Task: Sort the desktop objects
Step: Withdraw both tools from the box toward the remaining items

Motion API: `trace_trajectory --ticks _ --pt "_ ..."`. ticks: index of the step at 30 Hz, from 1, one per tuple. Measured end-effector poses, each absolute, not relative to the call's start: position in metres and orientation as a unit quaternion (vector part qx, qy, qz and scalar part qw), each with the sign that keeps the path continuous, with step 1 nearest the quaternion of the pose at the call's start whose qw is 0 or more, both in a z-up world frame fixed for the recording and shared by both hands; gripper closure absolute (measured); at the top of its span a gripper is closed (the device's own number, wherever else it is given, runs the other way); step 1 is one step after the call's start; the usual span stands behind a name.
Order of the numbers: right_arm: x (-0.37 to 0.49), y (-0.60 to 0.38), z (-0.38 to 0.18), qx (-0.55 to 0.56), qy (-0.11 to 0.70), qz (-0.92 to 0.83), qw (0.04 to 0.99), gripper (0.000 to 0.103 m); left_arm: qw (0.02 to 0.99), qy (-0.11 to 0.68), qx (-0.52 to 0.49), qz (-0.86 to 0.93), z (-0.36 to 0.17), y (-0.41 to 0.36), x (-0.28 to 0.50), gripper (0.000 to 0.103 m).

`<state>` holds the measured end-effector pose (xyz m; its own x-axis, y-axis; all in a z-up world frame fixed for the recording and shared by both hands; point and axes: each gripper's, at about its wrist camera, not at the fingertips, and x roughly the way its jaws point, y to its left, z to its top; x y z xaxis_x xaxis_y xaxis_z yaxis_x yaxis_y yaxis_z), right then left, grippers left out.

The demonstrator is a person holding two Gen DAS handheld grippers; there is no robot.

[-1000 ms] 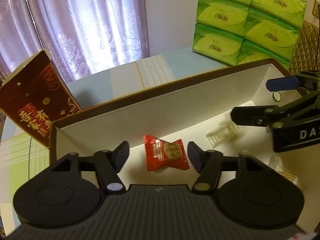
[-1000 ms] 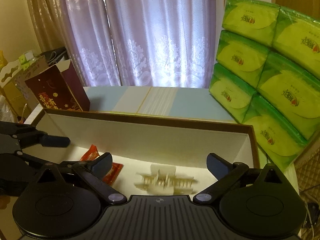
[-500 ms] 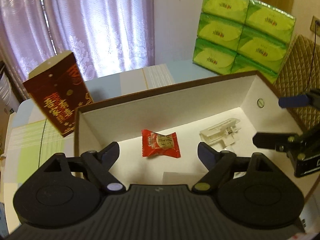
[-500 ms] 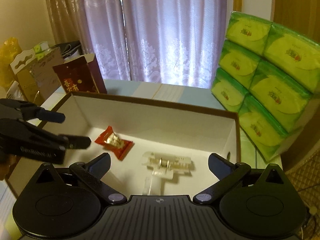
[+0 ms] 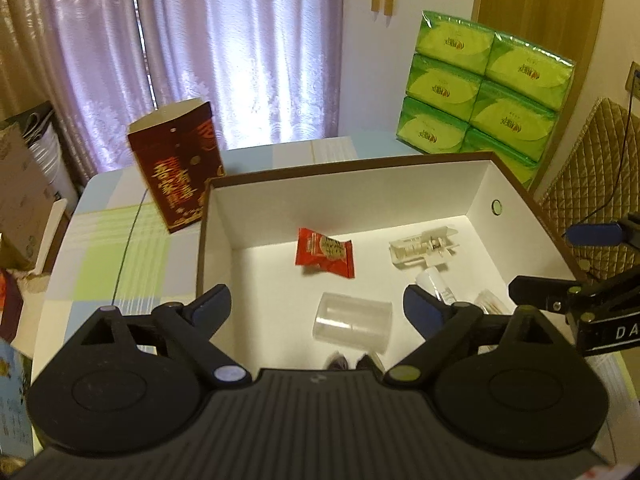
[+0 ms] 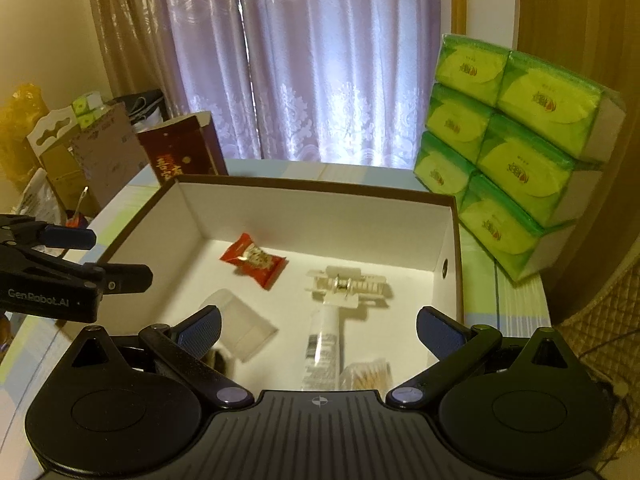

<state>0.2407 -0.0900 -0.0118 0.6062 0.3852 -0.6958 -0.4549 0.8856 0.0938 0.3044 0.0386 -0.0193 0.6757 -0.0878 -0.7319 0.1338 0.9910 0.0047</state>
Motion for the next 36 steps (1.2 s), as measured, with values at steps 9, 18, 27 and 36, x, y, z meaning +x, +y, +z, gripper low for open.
trace_trajectory --ticks 9,18,27,36 --pt "0.196 -0.097 0.005 -0.036 0.361 0.236 0.901 0.002 0.917 0.395 0.019 -0.047 -0.004 0.031 0.251 0.011" --pt "0.153 -0.105 0.017 -0.030 0.352 0.242 0.904 0.002 0.919 0.392 0.017 -0.049 0.009 0.026 0.205 0.010" --pt "0.115 -0.110 0.020 -0.042 0.351 0.257 0.900 0.002 0.922 0.385 0.015 -0.041 0.018 0.026 0.164 0.009" --pt "0.092 -0.117 0.023 -0.052 0.349 0.264 0.897 0.002 0.924 0.379 0.019 -0.042 0.024 0.019 0.135 0.009"
